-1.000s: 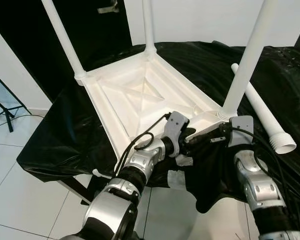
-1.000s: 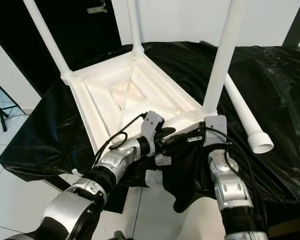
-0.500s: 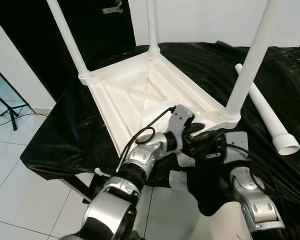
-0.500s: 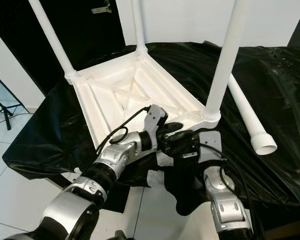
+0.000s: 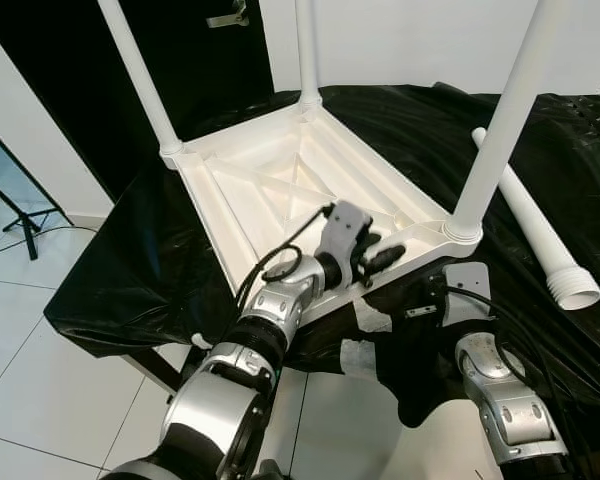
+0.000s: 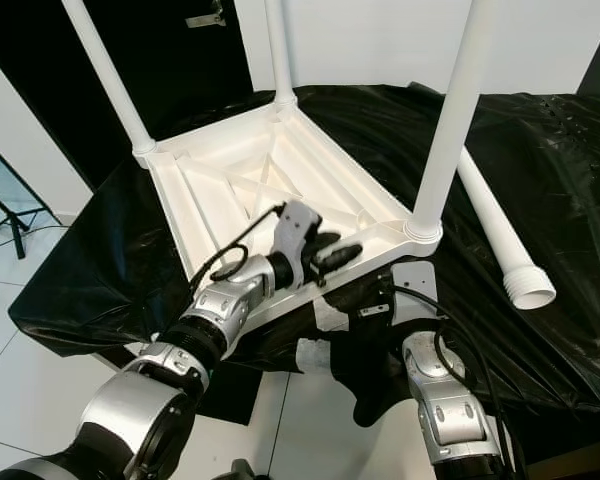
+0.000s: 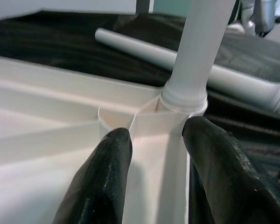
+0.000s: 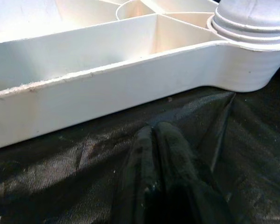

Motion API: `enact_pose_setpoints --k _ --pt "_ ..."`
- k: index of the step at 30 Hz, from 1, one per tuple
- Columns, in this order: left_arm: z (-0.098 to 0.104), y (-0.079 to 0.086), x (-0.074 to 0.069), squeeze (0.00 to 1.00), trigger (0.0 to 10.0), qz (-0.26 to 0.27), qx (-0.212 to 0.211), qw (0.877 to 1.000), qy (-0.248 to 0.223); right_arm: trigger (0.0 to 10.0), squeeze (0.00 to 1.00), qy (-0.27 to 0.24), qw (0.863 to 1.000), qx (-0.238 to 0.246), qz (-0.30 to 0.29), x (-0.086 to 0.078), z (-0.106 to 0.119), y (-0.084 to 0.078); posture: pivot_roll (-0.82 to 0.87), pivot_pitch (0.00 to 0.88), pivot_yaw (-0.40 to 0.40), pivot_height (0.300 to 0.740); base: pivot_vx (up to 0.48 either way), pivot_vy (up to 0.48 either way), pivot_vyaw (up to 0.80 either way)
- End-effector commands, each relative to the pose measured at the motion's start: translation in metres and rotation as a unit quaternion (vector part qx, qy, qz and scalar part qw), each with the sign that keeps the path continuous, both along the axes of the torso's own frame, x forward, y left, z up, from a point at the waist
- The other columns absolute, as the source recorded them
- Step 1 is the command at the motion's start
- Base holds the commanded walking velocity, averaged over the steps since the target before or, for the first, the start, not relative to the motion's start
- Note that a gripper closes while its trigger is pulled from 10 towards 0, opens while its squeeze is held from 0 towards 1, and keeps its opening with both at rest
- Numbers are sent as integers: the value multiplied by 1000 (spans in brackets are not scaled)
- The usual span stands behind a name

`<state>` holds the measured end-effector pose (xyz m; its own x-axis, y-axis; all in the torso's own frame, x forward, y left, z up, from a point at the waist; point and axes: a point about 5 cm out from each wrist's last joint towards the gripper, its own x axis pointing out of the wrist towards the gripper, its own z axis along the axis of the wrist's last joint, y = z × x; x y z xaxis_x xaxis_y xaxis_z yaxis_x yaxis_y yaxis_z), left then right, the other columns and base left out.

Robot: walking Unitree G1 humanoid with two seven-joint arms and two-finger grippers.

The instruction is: Building children table

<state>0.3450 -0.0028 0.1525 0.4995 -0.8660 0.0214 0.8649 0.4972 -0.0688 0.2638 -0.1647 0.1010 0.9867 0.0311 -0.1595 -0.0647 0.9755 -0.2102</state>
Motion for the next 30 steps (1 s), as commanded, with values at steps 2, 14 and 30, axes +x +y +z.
enact_pose_setpoints --k 2,14,30 --pt "-5 7 6 404 10000 30 41 999 -4 10000 0 14 1000 4 4 -3 -4 3 30 0 81 740 0 0 0" --pt "-41 18 5 0 10000 60 199 978 21 10000 0 12 1000 9 3 -2 -3 4 31 0 85 740 0 0 0" --pt "-59 12 -6 0 0 6 207 970 126 10000 0 0 1000 7 11 7 6 4 34 0 85 740 0 0 0"
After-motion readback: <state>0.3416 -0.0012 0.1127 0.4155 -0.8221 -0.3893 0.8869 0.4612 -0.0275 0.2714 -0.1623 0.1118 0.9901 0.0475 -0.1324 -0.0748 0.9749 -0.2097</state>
